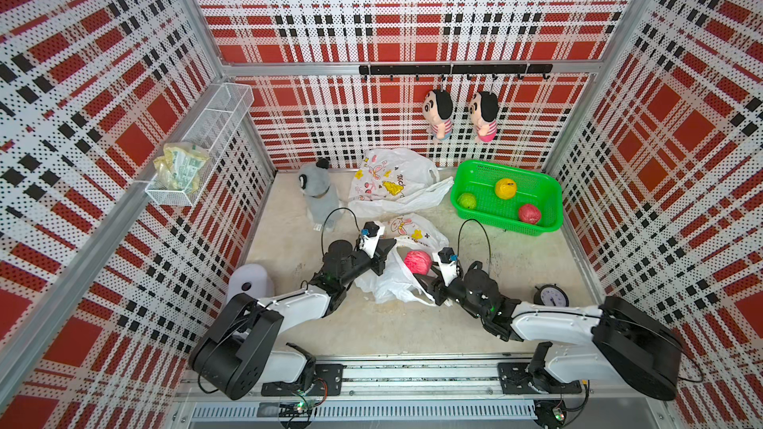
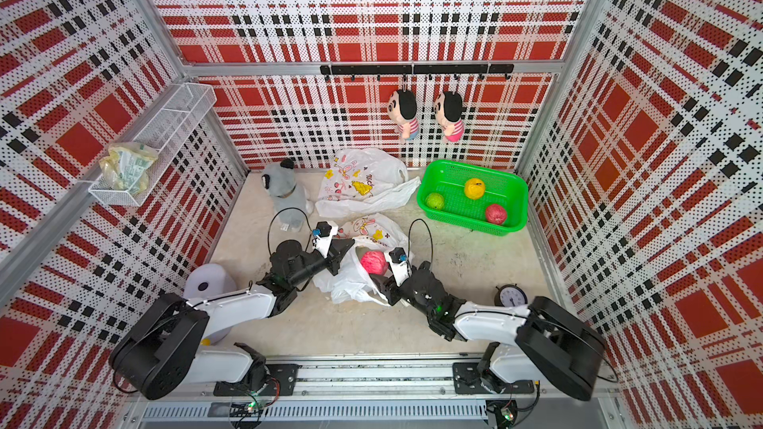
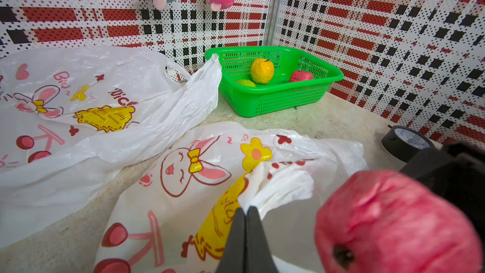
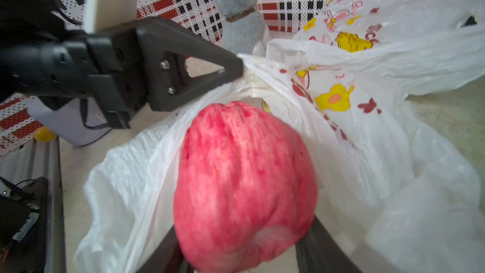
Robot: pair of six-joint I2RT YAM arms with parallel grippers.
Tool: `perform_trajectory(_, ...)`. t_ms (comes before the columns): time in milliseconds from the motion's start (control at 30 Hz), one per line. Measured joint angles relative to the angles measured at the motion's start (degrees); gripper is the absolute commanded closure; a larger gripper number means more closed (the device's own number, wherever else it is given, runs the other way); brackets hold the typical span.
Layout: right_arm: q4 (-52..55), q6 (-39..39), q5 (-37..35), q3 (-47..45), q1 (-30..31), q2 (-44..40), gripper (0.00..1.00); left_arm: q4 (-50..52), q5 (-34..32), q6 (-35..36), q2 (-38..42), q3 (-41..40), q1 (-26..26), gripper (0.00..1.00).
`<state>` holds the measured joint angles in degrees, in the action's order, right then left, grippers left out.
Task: Untie the knot of a plastic bag & take out the apple
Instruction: Pick up the apple from the plastic bag, then place the apple in the basket.
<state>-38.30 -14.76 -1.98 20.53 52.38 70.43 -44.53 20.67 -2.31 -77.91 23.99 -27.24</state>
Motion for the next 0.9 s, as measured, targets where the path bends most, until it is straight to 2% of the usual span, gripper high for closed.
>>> perform_trajectory(200, 9.1, 3.0, -1.9, 5.1, -3.0, -8.6, 0.92, 0.0, -0.4, 0.0, 0.0, 0.0, 0.2, 1.0)
perform_trajectory(333, 10.4, 0.7, -6.9, 8.2, -10.4, -10.1, 0.9, 0.0, -0.4, 0.0, 0.0, 0.0, 0.2, 1.0)
perform_trajectory(400, 11.2, -0.8, -9.9, 10.7, -15.5, -8.2, 0.9, 0.0, -0.3, 0.0, 0.0, 0.0, 0.2, 1.0)
perform_trajectory(600, 15.9, -4.1, -12.0, 25.9, -30.8, 12.3, 0.86, 0.0, 0.0, -0.1, 0.0, 0.0, 0.2, 1.0)
perform_trajectory(700, 20.2, -4.9, -11.4, 35.3, -35.5, 23.6, 0.8, 0.0, 0.2, -0.3, 0.0, 0.0, 0.2, 1.0)
perform_trajectory(800, 24.4, -5.3, -10.9, 42.4, -38.5, 31.2, 0.75, -0.2, 0.8, -0.7, 0.1, 0.0, 0.2, 1.0)
perform_trajectory(900, 28.9, -5.5, -10.8, 48.8, -40.5, 36.3, 0.44, -1.0, 1.6, -1.3, 0.2, -0.2, 0.3, 1.0)
